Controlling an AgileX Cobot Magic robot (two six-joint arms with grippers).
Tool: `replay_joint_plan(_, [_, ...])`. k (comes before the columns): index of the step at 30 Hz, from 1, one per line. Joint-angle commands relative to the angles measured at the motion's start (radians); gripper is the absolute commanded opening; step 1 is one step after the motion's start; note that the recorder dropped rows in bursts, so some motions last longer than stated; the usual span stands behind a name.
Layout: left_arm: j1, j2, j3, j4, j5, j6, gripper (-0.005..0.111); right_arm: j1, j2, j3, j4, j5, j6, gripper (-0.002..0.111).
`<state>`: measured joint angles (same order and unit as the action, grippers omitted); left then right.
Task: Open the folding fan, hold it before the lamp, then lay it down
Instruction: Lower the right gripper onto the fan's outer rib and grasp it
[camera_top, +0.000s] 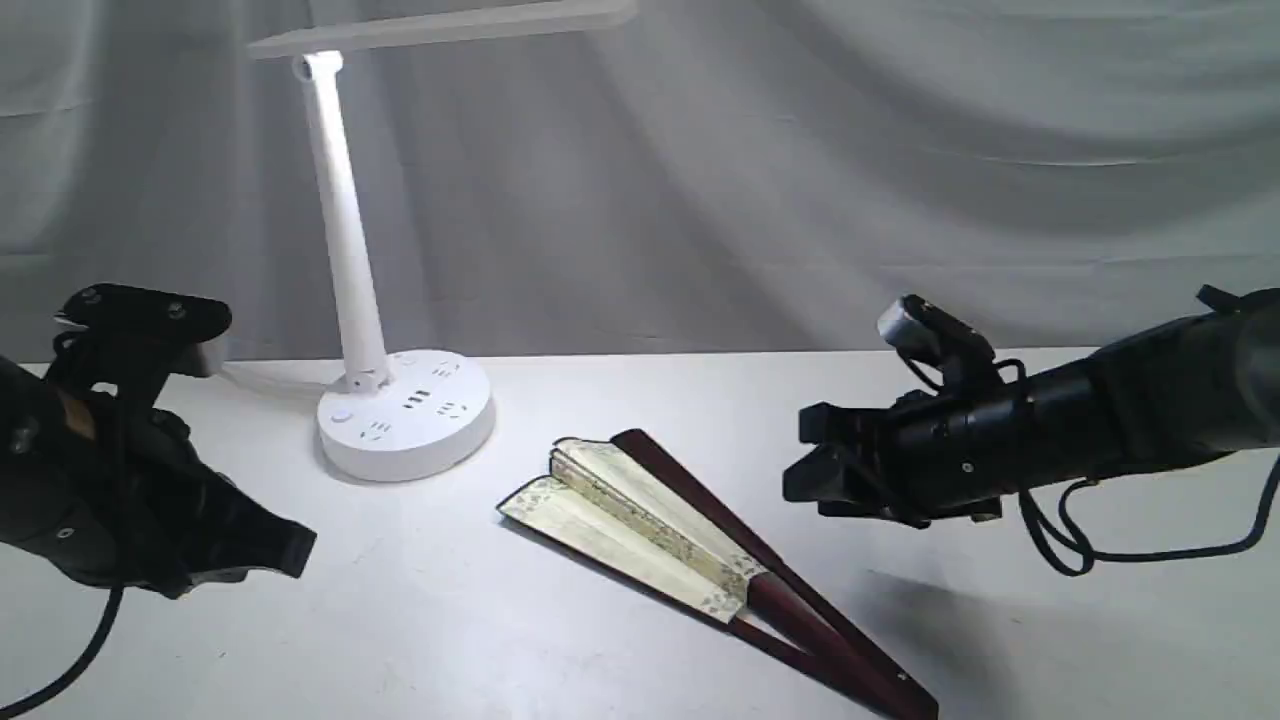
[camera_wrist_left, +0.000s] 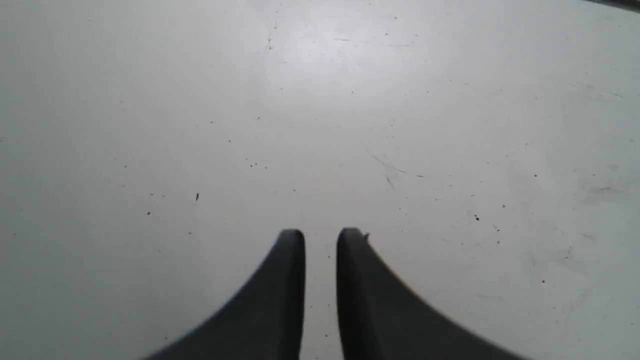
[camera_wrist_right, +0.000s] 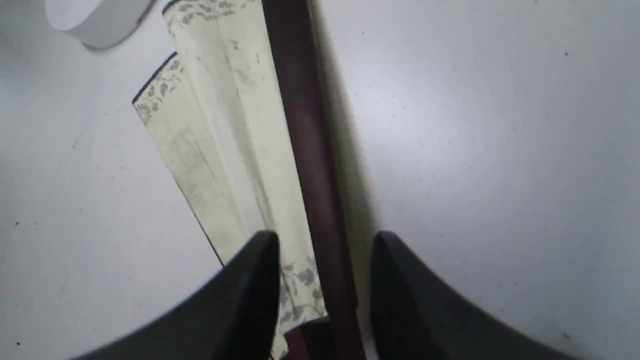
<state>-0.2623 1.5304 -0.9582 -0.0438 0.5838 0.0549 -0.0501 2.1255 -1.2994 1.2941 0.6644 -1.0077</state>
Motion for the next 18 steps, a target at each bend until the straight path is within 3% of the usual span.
replay_joint_plan(1, [-0.007,-0.004,-0.007,-0.012,-0.011,0.001,0.011,0.003,0.005,-0.006,0.047,-0.014,-0.04,0.037])
replay_joint_plan(7, [-0.007,-0.004,-0.007,-0.012,-0.011,-0.001,0.011,0.003,0.087,-0.113,0.048,0.144,-0.012,0.04])
replay_joint_plan(18, [-0.007,-0.004,-0.007,-0.012,-0.028,0.002,0.011,0.003,0.185,-0.18,-0.017,0.114,0.058,0.04])
